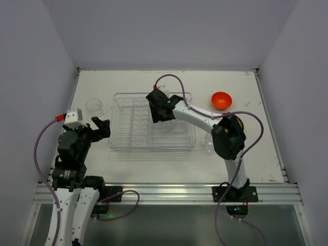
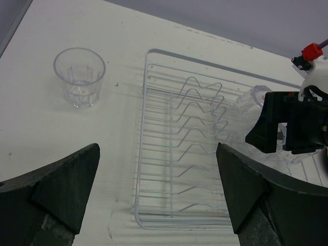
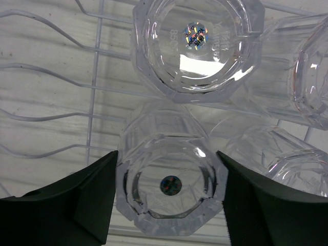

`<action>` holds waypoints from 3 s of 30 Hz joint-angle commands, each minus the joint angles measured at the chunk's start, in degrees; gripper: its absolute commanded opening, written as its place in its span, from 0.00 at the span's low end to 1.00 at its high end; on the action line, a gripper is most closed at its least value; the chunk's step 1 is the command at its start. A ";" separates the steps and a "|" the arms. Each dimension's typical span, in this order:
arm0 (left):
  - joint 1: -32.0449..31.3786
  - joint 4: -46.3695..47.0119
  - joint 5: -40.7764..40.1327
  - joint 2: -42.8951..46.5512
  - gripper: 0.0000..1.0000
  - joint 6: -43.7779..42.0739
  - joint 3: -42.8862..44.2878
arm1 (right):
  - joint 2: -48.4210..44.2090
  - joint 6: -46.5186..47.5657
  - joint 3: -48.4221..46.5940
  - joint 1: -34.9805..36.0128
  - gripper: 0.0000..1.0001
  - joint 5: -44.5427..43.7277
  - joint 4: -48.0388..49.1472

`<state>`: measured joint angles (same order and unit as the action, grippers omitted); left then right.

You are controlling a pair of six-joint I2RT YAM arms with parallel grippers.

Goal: Unload the mixed dishes from the dish rack

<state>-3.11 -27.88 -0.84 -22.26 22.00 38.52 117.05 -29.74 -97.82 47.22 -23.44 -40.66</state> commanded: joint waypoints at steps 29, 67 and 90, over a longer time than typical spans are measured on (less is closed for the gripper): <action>-15.05 63.72 43.49 -15.35 1.00 35.66 -1.18 | -66.32 4.33 33.82 -4.50 0.00 26.41 32.29; -45.12 -6.08 -39.85 -34.66 0.00 7.09 35.07 | -71.63 3.48 40.00 -16.44 0.99 -0.38 14.51; 19.99 -30.39 -9.17 -92.25 0.00 -4.68 69.30 | -74.42 4.34 40.69 -20.68 0.99 18.25 14.03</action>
<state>16.03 -53.54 -8.95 -112.81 20.99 102.04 43.09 -26.02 -56.86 26.61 -7.62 -27.83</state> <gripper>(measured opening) 0.030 0.987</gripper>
